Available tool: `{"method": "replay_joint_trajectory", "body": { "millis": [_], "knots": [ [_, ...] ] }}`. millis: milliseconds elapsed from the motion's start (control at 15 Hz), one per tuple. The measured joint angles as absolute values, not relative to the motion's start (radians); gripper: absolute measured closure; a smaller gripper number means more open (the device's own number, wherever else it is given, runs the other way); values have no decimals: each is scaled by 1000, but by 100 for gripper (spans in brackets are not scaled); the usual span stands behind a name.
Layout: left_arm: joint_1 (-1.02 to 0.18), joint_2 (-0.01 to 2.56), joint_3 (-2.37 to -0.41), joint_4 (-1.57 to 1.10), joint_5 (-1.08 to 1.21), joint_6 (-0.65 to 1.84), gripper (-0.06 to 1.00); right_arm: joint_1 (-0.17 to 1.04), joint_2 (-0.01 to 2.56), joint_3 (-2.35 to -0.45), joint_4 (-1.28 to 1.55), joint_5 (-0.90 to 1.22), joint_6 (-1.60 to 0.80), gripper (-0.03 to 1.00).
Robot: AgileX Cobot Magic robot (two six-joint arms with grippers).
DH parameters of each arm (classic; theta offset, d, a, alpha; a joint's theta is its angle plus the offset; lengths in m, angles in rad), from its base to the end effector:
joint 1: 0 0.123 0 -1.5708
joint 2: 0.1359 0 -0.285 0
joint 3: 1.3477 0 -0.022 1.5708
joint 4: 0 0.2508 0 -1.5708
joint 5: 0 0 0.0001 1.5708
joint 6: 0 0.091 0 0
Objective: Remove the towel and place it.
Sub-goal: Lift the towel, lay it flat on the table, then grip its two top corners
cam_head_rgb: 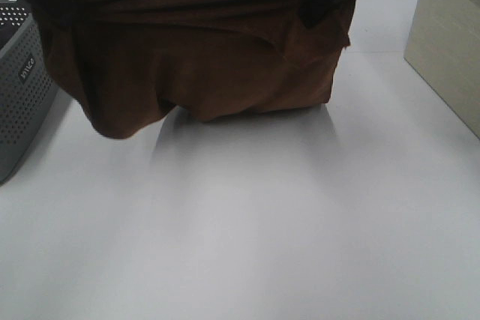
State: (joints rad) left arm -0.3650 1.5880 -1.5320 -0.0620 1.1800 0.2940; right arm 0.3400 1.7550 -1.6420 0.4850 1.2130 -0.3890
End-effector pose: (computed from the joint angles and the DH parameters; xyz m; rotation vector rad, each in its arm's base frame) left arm 0.3070 -0.1229 0.3516 0.8656 2.5789 -0.1055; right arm 0.3363 0.1611 0.3328 -0.8500 2.5934 0.6598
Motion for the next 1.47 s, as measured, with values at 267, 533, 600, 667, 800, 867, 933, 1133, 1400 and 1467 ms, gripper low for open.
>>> {"method": "replay_joint_trajectory", "body": {
  "millis": [267, 533, 600, 667, 800, 867, 933, 1133, 1400, 1467],
  "knots": [
    [-365, 1422, -1249, -175, 1150, 295, 94, 346, 1632, -1393, 512, 1210, -389, 96],
    [-365, 1336, -1060, -288, 1147, 314, 94, 346, 1593, -1240, 563, 1217, -382, 96],
    [-365, 1322, -1015, -307, 1142, 322, 94, 346, 1578, -1218, 574, 1217, -378, 96],
    [-365, 1316, -972, -332, 1135, 331, 94, 346, 1560, -1198, 585, 1217, -377, 96],
    [-385, 1315, -893, -374, 1122, 384, 94, 346, 1520, -1151, 603, 1222, -361, 96],
    [-416, 1315, -860, -376, 1121, 418, 94, 346, 1508, -1128, 616, 1224, -360, 96],
    [-450, 1314, -826, -343, 1139, 465, 94, 345, 1502, -1106, 597, 1222, -356, 96],
    [-546, 1317, -797, -343, 1153, 580, 94, 343, 1498, -1022, 588, 1222, -356, 96],
    [-656, 1392, -797, -373, 1173, 603, 94, 336, 1498, -979, 577, 1222, -354, 96],
    [-665, 1407, -797, -375, 1172, 603, 94, 336, 1498, -979, 577, 1222, -354, 96]
  ]
}}
